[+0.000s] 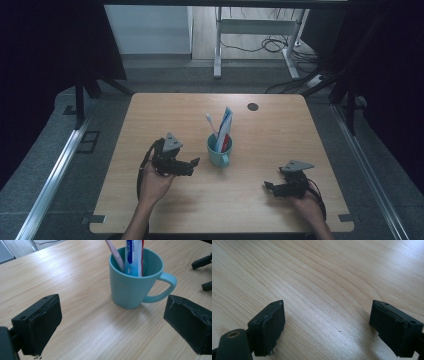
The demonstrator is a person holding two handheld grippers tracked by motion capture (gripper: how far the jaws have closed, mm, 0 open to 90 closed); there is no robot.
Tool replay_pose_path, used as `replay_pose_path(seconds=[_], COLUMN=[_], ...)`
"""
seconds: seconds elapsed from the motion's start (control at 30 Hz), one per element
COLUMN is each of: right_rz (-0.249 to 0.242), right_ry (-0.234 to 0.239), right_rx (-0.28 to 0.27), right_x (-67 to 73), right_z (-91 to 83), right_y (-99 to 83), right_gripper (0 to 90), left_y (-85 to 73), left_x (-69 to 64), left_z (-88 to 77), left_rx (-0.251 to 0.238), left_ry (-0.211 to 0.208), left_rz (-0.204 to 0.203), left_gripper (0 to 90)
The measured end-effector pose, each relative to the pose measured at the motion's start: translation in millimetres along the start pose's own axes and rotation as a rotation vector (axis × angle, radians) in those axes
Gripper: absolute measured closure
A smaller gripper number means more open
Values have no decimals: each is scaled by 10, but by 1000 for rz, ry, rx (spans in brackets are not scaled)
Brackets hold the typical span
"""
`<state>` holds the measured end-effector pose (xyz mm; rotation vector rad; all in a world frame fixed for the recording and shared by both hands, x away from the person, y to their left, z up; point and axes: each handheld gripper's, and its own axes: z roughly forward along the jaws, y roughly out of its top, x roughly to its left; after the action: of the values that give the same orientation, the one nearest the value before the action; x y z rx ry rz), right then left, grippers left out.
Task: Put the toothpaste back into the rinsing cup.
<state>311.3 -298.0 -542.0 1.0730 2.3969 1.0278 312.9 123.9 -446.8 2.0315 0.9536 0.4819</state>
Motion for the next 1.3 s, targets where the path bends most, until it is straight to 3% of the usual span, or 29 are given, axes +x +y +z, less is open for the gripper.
replay_pose_path(seconds=[0.5, 0.87, 1.3], right_rz=[5, 8, 7], right_ry=[-3, -5, -6], right_rx=[-1, 0, -2], right_x=[4, 8, 8], right_z=[2, 1, 2], right_y=[1, 1, 1], right_gripper=[132, 132, 132], left_y=[-313, -513, -715], left_x=[44, -22, -111], left_z=[-81, -45, 115], left_rx=[-19, -8, 55], left_ry=[-2, 3, 11], left_rz=[-51, -42, -31], left_gripper=[18, 19, 18])
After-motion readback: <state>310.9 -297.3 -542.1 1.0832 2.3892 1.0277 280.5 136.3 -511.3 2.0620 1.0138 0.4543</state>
